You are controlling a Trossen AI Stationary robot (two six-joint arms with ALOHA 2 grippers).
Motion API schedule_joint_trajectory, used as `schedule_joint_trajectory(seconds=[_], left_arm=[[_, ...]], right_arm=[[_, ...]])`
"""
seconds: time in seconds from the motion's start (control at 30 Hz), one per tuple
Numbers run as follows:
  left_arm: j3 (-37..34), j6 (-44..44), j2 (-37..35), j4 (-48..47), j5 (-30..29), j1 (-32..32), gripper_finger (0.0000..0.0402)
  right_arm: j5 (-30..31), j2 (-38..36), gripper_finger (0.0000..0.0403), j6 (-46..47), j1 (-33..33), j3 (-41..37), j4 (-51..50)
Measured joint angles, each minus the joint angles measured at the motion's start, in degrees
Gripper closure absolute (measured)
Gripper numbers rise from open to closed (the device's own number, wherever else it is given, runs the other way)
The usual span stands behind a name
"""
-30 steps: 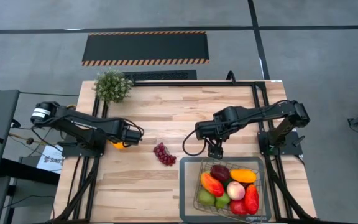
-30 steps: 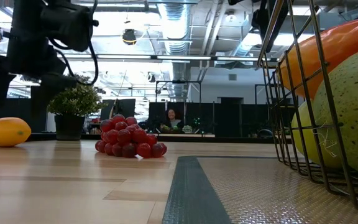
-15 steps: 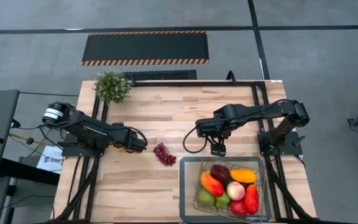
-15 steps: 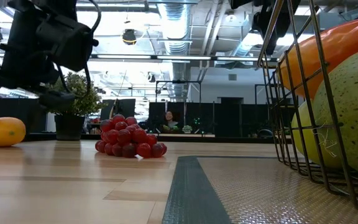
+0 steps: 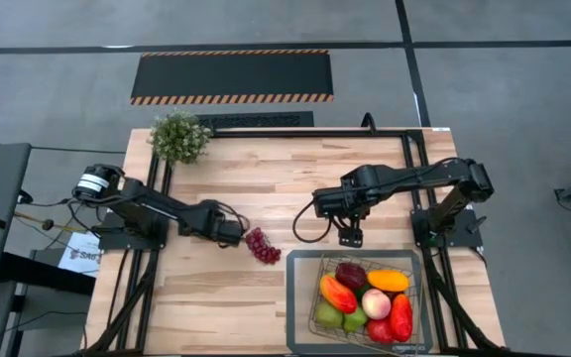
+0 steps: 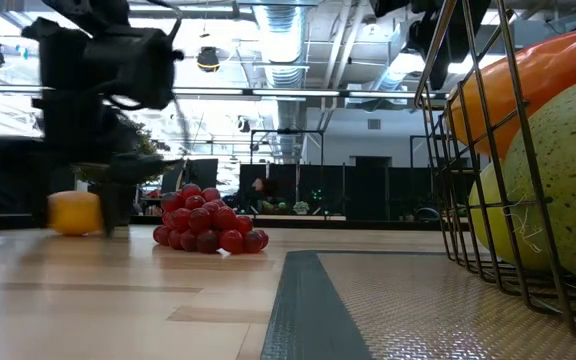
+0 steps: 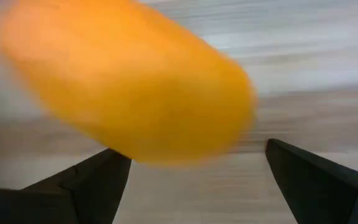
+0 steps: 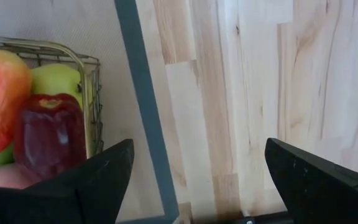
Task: Build produce basket
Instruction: Put the yellow mango into the wire basket
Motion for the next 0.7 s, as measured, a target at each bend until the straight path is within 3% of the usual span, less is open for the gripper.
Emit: schedule_joint_trajectory(seconds=[0.23,0.33,0.47,0.7], left_arm=[[0.1,23.2,1.7,24.0,-1.9,3.0,0.0042],[1.8,33.3,2.2,33.1,1.5,5.1,0.0042],[6.2,49.0,1.2,28.2,4.7,7.8,0.0042],[18.7,59.9,-0.2,7.5,2.0,10.1,0.0042]], right_arm=[[0.0,0.0,0.0024,-2.7,-0.4,0.0,0.7],[0.0,0.0,0.0024,-4.5,-0.7,0.0,1.8],[-0.1,0.0,0.0024,-7.4,-1.1,0.0,3.5],[-1.0,0.1,0.0024,-8.0,-1.9,0.0,6.0]])
